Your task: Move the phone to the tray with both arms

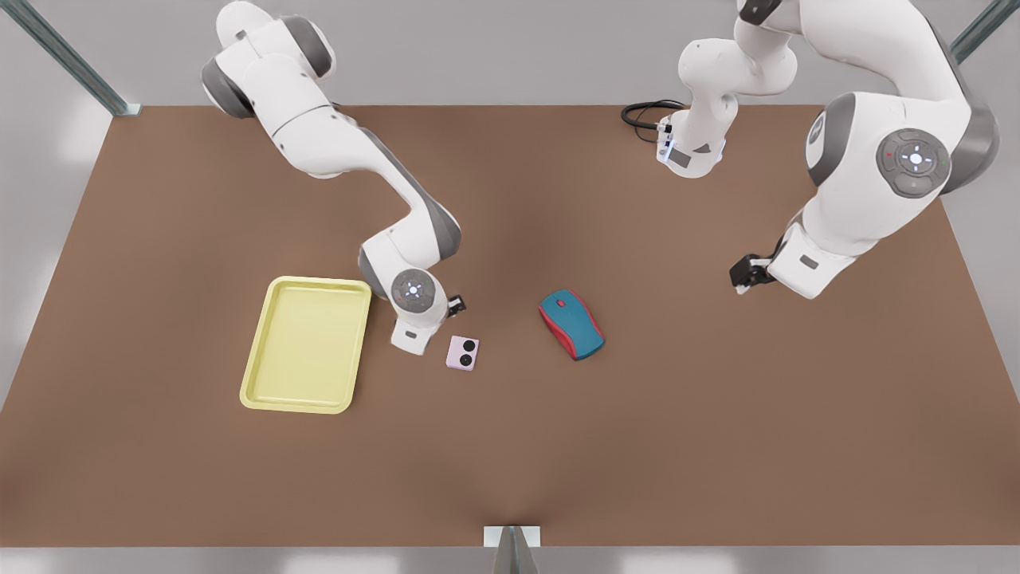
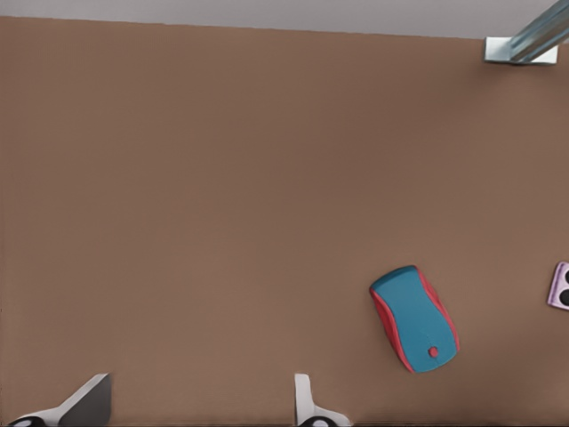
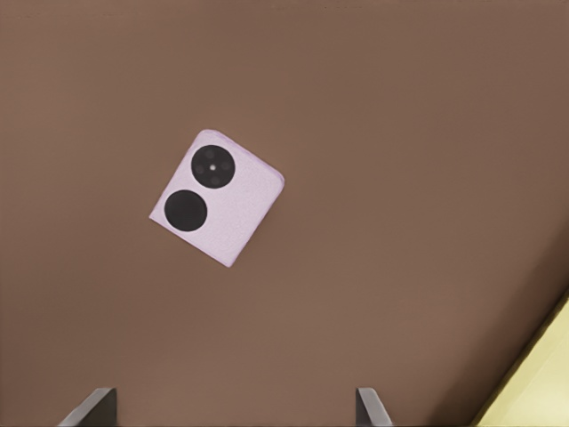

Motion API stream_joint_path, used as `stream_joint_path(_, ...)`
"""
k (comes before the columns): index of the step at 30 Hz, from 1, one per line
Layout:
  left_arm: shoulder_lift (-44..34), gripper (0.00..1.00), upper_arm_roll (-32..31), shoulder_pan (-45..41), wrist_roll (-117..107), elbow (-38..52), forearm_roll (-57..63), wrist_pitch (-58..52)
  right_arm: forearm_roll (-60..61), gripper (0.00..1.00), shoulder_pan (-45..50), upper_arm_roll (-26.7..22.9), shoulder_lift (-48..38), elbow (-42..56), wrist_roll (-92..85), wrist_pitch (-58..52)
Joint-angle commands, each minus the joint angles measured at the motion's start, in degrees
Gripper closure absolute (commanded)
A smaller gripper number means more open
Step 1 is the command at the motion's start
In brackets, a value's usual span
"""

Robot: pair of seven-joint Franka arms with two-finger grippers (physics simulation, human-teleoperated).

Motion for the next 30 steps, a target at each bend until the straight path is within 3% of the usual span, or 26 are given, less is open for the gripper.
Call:
stream_joint_path(1, -0.01, 0.0, 0.23, 0.03, 17.27, 0.04, 0.2, -2.66, -0.09, 0.0, 1.82, -0.52, 1.88, 1.09, 35.57, 10.49)
stream_joint_path(3, 0.08, 0.0, 0.68, -0.06, 16.3, -0.05, 0.29, -3.1, -0.8, 0.0, 3.76, -2.36, 2.93, 1.17, 38.21, 11.02)
stream_joint_path(6, 0.43, 0.0, 0.76, -0.06, 15.6, 0.04, 0.38, -3.72, -0.88, 0.0, 4.64, -2.63, 10.75, 10.75, 45.42, 11.54)
stream_joint_path(13, 0.43, 0.0, 0.76, -0.15, 15.16, 0.04, 0.38, -3.63, -1.85, 0.0, 3.49, -4.47, 10.31, 9.09, 54.56, 14.36)
stream_joint_path(16, -0.27, 0.0, 0.76, -0.15, 14.28, 0.04, 0.38, -6.26, -4.66, 0.0, 3.93, -5.09, 10.05, 9.26, 53.86, 10.49)
stream_joint_path(28, -0.36, 0.0, 1.2, -0.15, 13.84, 0.13, 0.47, -7.06, -4.22, 0.0, 6.39, -5.18, 12.25, 8.03, 54.3, 11.46)
stream_joint_path(30, -0.28, 0.0, 1.12, -0.15, 13.84, 0.21, 0.55, -6.88, -4.66, 0.0, 5.95, -5.09, 10.75, 1.88, 53.95, 18.14)
